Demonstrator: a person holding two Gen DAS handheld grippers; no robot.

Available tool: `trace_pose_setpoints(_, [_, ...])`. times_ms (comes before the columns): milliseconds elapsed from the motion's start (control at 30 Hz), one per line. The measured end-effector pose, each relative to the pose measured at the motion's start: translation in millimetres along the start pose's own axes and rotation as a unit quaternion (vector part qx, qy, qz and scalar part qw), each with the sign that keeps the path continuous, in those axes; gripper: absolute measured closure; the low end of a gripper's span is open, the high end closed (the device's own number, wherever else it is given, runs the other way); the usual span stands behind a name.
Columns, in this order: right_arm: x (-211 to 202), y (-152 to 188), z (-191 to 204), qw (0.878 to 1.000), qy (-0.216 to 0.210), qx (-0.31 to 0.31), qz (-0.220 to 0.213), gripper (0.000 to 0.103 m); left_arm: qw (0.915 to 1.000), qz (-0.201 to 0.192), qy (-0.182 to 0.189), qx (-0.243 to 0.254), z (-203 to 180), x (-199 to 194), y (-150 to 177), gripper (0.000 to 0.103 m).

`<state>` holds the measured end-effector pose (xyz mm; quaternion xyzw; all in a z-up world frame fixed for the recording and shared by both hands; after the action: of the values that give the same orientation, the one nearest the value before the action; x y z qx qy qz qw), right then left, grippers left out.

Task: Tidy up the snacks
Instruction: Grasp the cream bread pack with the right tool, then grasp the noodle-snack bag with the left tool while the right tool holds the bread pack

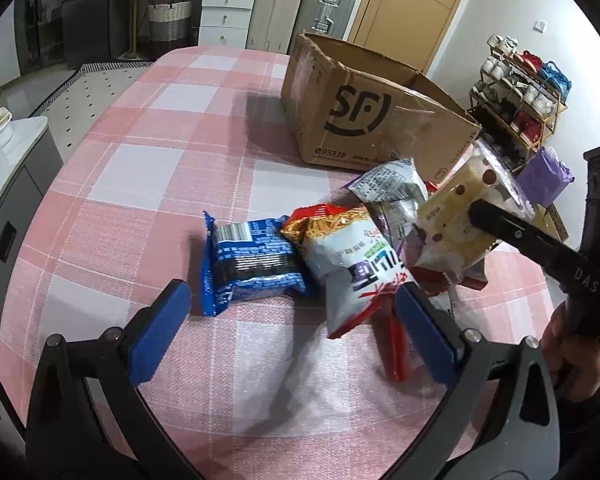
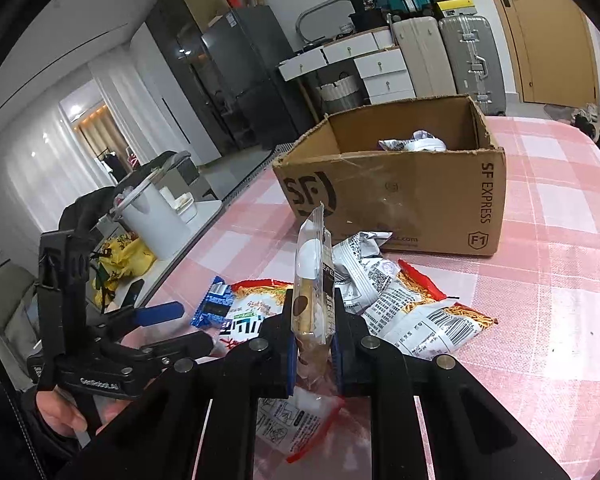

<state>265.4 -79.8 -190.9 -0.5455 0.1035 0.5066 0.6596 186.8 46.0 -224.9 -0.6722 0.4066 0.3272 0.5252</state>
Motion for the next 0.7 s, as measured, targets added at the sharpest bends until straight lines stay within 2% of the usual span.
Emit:
trace_pose_setpoints(200, [-21,4,-7,1.000,-0.002,0.007,-0.019,0.090,0.9999,0.008,0.001,0.009,-13,5,-5,0.001])
trace_pose_setpoints(333, [-31,8,-14,0.999,0.011,0.013,-0.028,0.090,0.9994,0.018,-0.026,0.016,-19,14,-8,0.001])
trace_pose_setpoints(700, [-48,22,-22,0.999,0.012,0.019,-0.039,0.090,0.9970,0.038,-0.057,0.036,-40,38,-28,0.001])
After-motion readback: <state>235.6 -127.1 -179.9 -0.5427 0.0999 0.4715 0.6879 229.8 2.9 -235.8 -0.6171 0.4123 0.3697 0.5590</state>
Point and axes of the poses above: each gripper's, at about its wrist camera, not at the fingertips, and x roughly the way its jaws point, z to its left, y to its underside, the point moved 9 cm from there along x, roughly the way its jaws point, and after that the axes turned 10 degrees about z, right-handed, at the moved point
